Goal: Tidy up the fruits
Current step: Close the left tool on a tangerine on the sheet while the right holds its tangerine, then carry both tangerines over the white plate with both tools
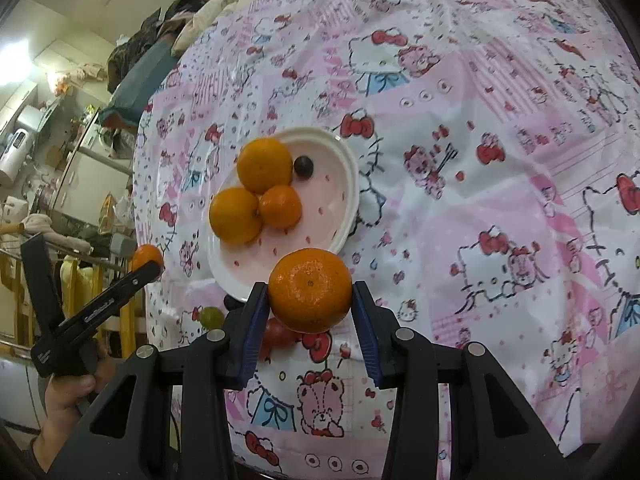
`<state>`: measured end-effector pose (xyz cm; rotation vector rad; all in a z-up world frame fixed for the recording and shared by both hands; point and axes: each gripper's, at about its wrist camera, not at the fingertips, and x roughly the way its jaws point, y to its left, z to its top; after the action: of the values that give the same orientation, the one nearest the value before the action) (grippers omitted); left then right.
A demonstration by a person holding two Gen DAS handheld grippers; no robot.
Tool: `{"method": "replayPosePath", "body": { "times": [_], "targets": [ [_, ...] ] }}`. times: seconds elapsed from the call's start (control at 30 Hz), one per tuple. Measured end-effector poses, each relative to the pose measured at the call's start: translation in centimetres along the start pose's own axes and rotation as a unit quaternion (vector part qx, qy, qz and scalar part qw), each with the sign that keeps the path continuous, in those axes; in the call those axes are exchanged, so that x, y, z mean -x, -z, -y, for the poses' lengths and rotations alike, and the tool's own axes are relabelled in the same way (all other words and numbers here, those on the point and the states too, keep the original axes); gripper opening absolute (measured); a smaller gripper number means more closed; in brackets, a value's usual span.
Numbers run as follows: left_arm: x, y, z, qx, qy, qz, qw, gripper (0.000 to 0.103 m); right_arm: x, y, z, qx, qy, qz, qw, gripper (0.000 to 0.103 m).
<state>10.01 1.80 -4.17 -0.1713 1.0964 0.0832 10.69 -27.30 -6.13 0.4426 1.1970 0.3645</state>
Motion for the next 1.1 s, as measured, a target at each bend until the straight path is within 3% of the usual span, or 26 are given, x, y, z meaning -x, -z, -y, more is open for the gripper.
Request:
{"method": "replayPosePath", "body": {
  "times": [0.3, 0.57, 1.1],
  "targets": [
    [2.2, -0.6, 0.0, -0.005, 0.010, 0.035, 0.9993, 0.038, 3.0, -1.3, 0.4, 0.003, 0.009, 0.056, 0.998, 0.044],
    [3.0, -2.1, 0.8, -0.017, 0.032, 0.032, 0.9988, 0.038, 4.9, -3.7, -0.3, 0.032, 0.004, 0.098, 0.995, 0.044],
    [0.5, -6.0, 3.8, -0.076, 0.035, 0.025, 0.9962, 0.038, 1.9, -7.8, -1.7, 0.062, 0.001, 0.080, 0.995, 0.044]
  ]
}}
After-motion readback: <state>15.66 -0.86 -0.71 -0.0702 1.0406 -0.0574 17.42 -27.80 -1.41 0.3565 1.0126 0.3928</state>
